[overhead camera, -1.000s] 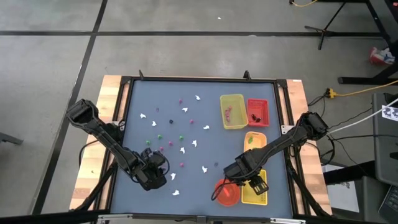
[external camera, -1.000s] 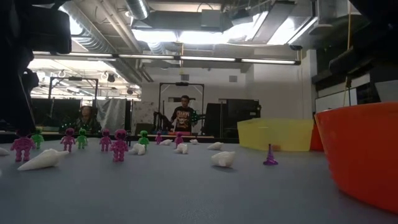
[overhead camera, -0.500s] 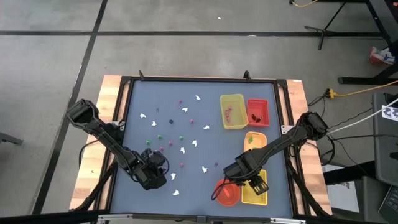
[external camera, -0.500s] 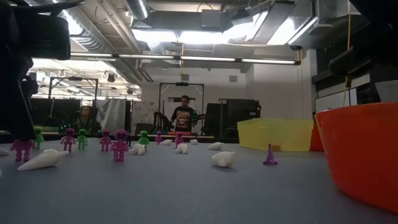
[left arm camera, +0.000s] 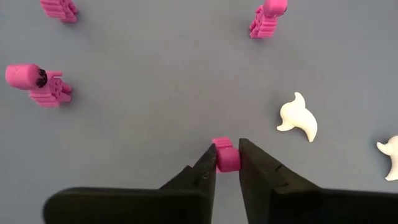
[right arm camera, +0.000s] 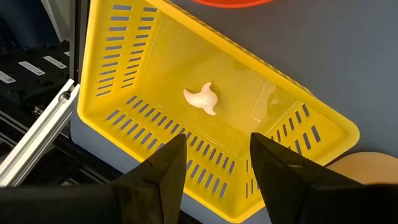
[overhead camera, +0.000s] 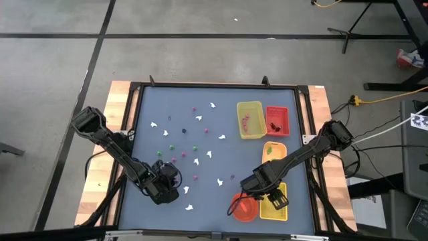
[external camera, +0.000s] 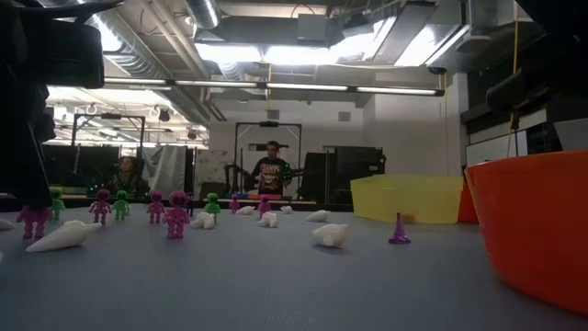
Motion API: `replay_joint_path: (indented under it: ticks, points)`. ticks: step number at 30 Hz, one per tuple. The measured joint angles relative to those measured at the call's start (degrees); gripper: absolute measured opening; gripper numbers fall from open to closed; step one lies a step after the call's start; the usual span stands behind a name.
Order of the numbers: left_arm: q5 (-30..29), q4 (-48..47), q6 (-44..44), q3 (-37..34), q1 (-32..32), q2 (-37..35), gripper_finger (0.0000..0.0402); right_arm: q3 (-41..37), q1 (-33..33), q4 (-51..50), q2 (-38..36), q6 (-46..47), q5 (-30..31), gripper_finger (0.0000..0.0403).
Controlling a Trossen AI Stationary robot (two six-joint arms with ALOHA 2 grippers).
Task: Sort Halloween decoration
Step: Put the pink skeleton toy into the top yellow bin
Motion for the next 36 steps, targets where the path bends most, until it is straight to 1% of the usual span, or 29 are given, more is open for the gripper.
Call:
replay_joint_path:
  ticks: [12, 16, 19, 26, 32, 36]
  points:
    - [0.0, 0.0, 0.0, 0.0, 0.0, 0.0, 0.0028, 0.0, 0.0, -0.6, 0.0, 0.0, 0.0, 0.0175]
    - [0.0, -0.1, 0.0, 0.1, 0.0, 0.0, 0.0027, 0.9, 0.0, -4.2, 0.0, -0.6, 0.0, 0.0175]
    - [0.0, -0.2, 0.0, 0.9, 0.0, 0.0, 0.0027, 2.3, 0.0, -6.3, 0.0, -1.1, 1.3, 0.0175]
    - [0.0, -0.4, 0.0, 3.5, 0.0, 0.0, 0.0027, 3.5, 0.0, -6.1, -3.4, -4.9, 9.5, 0.0175]
    - [-1.6, -0.4, 0.0, 6.8, 0.1, 0.0, 0.0027, 3.5, 0.0, 0.3, -5.3, -6.7, 22.1, 0.0175]
    - [-3.8, -0.4, 0.1, 9.6, 0.7, 0.0, 0.0027, 3.5, 0.0, 6.6, -5.3, -6.8, 28.4, 0.0175]
